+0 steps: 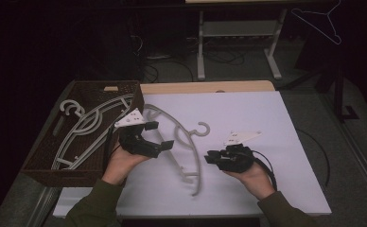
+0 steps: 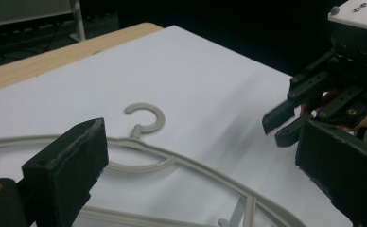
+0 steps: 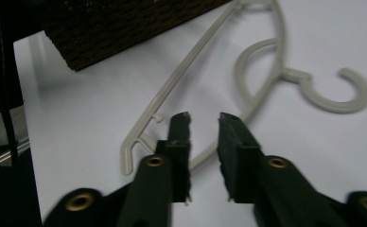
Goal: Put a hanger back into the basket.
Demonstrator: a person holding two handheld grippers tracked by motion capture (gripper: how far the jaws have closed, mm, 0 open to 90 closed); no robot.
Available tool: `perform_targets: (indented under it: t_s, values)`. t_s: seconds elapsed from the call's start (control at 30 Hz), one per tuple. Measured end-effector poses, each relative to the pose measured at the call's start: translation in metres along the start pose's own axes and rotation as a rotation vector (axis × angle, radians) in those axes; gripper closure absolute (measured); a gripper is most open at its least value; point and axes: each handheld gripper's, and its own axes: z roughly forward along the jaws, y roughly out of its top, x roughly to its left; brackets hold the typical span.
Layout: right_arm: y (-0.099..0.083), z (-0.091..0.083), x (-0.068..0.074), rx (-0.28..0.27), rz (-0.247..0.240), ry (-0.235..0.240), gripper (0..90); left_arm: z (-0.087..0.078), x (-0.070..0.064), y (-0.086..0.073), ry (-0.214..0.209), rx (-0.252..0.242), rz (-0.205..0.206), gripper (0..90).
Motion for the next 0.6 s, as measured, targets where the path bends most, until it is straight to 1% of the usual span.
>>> perform_targets:
  t_s: [0.07,0.13,0.17,0.33,0.37,0.4,0.43,0.5,0.6]
  values:
    - [0.002,0.011,0.004,0.018,-0.004,0.015,85.8,0.002,0.001,-0.003,-0.005,0.006,-0.002,3.1]
    - [0.003,0.019,0.007,0.035,-0.004,0.024,89.4,0.004,0.0,-0.006,-0.006,0.016,-0.006,3.1]
    - [0.004,0.024,0.008,0.049,-0.009,0.022,89.5,0.006,0.0,-0.007,-0.007,0.02,-0.005,3.1]
    - [0.003,0.047,0.011,0.122,-0.002,0.017,89.6,0.011,0.0,-0.012,-0.005,0.042,0.003,3.1]
    - [0.002,0.051,0.011,0.134,-0.01,0.019,89.7,0.012,0.0,-0.012,-0.005,0.046,0.0,3.1]
    - [0.001,0.056,0.012,0.159,-0.007,0.012,89.7,0.012,0.0,-0.013,-0.007,0.05,0.001,3.1]
    - [0.0,0.059,0.012,0.171,-0.012,0.005,89.7,0.013,0.0,-0.013,-0.007,0.049,-0.001,3.1]
    - [-0.001,0.063,0.013,0.187,-0.005,0.004,89.7,0.014,0.0,-0.014,-0.009,0.054,-0.001,3.1]
    - [-0.004,0.069,0.013,0.217,-0.018,-0.01,89.7,0.016,0.0,-0.015,-0.007,0.06,-0.002,3.1]
